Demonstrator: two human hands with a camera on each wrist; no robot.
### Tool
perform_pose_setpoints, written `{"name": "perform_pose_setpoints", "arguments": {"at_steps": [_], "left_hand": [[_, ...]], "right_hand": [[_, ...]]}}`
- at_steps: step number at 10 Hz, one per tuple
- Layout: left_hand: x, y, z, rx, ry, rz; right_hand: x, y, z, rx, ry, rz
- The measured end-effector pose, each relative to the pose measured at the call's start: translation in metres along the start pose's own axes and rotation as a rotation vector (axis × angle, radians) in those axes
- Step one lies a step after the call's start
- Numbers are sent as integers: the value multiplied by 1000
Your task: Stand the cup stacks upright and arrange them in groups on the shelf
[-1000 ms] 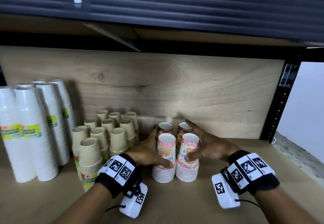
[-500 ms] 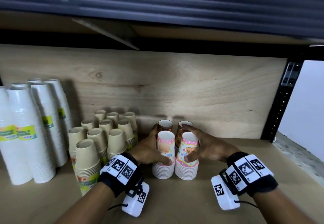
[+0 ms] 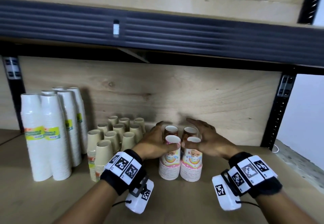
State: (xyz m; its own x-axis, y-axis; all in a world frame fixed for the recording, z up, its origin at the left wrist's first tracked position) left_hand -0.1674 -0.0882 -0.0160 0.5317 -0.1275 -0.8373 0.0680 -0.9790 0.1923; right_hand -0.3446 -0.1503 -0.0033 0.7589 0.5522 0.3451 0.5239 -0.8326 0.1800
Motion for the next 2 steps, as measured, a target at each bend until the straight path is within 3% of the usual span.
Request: {"name": "perform_pose_setpoints", "arguments": {"at_steps": [2], "left_hand": [[0,-27,-29,-88,-9,78]], "right_hand": [[38,-8,-3,-106,134,-46]]}}
Point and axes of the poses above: each hand's wrist, its own y-axis towards the middle knuckle, its own z-axis out of the palm, x = y × z, the point moved 4 cm from there along y, towards the middle knuckle, and after that the axes turned 13 degrees about -y, right-handed, at the moved point
